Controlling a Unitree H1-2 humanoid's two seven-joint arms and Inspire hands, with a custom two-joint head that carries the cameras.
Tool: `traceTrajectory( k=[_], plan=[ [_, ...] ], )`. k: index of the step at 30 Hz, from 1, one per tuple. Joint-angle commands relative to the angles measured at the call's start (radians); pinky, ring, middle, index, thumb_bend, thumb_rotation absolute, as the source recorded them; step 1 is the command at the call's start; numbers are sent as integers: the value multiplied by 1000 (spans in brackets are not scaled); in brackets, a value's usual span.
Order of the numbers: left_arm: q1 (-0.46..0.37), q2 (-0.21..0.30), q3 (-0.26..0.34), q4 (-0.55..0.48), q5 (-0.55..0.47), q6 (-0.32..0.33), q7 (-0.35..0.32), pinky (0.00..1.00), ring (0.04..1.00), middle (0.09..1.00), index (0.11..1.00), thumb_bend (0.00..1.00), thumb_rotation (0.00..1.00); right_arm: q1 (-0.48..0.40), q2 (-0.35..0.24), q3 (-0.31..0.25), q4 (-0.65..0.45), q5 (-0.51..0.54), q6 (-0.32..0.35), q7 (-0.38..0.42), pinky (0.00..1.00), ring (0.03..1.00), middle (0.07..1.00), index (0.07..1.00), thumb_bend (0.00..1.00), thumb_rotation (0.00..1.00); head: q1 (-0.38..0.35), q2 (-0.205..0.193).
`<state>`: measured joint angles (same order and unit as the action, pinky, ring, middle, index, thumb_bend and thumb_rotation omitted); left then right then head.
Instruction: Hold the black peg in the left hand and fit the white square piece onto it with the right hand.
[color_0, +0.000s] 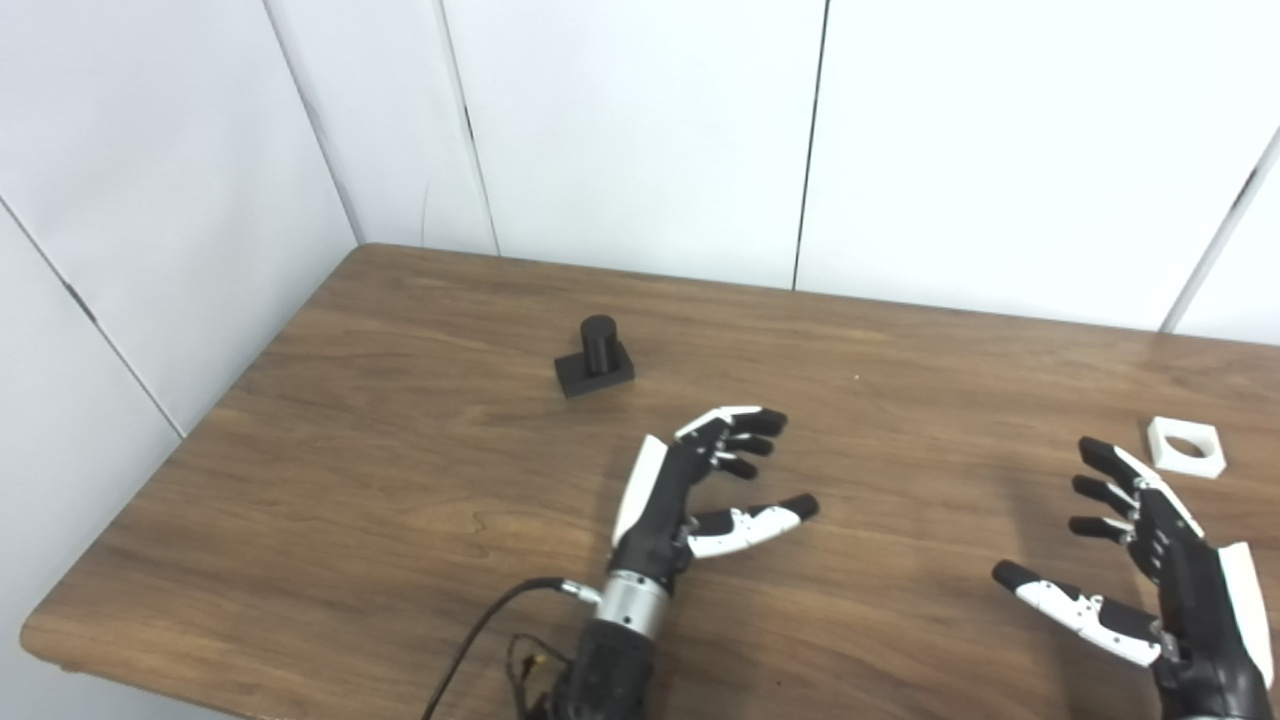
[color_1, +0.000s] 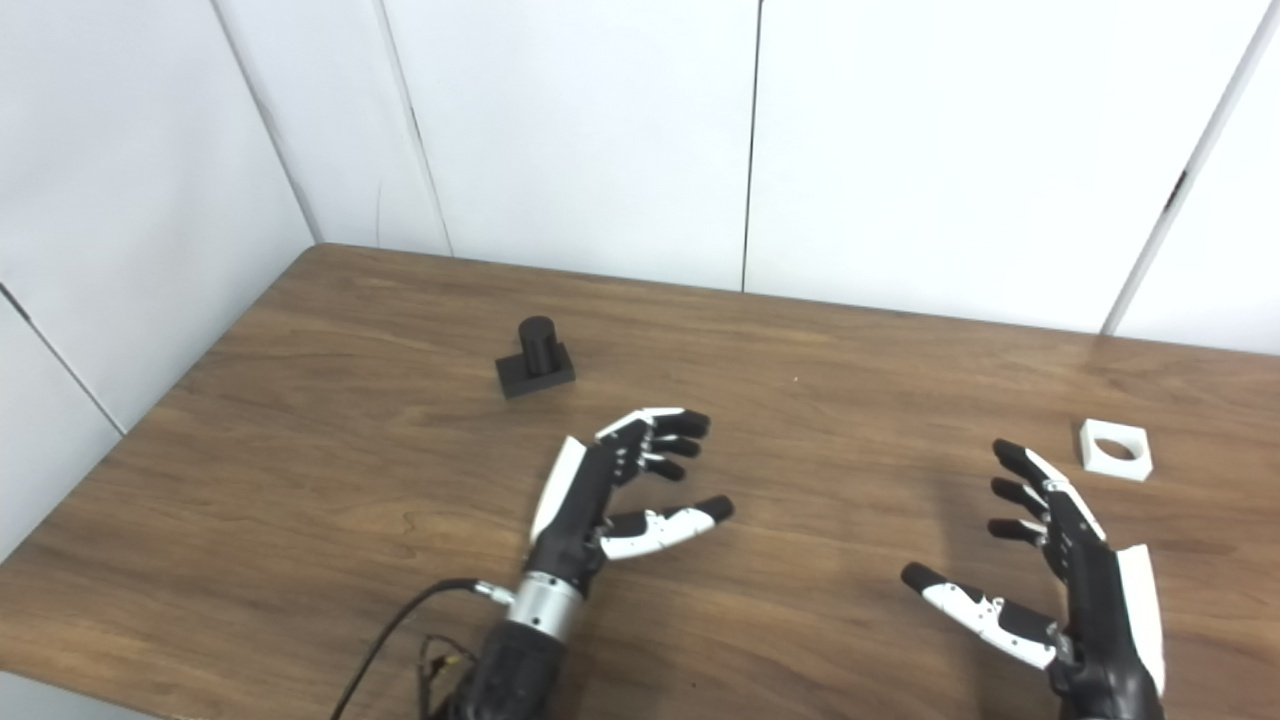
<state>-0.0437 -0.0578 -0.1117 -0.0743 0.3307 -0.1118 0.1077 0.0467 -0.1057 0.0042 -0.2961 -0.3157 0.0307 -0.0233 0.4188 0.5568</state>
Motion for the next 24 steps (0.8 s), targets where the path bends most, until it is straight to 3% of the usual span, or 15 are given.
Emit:
traceTrajectory(
  k=[1, 13, 24],
  plan=[
    [-41, 16, 10, -48, 5, 9, -4, 584, 685, 711, 659, 744, 154, -15, -10, 0, -38, -3, -7, 2, 655, 792, 843, 813, 756, 101, 0, -1],
    [-107, 146, 55, -159, 72, 151, -55, 581, 696, 727, 677, 744, 164, -24, -8, -3, -47, 2, 7, 10, 634, 784, 843, 804, 750, 40, 5, -2],
    [-169, 225, 121, -186, 85, 252, -71, 588, 696, 723, 677, 762, 180, -20, -15, -5, -48, 4, 9, 13, 641, 778, 836, 799, 755, 0, 11, 0]
  ],
)
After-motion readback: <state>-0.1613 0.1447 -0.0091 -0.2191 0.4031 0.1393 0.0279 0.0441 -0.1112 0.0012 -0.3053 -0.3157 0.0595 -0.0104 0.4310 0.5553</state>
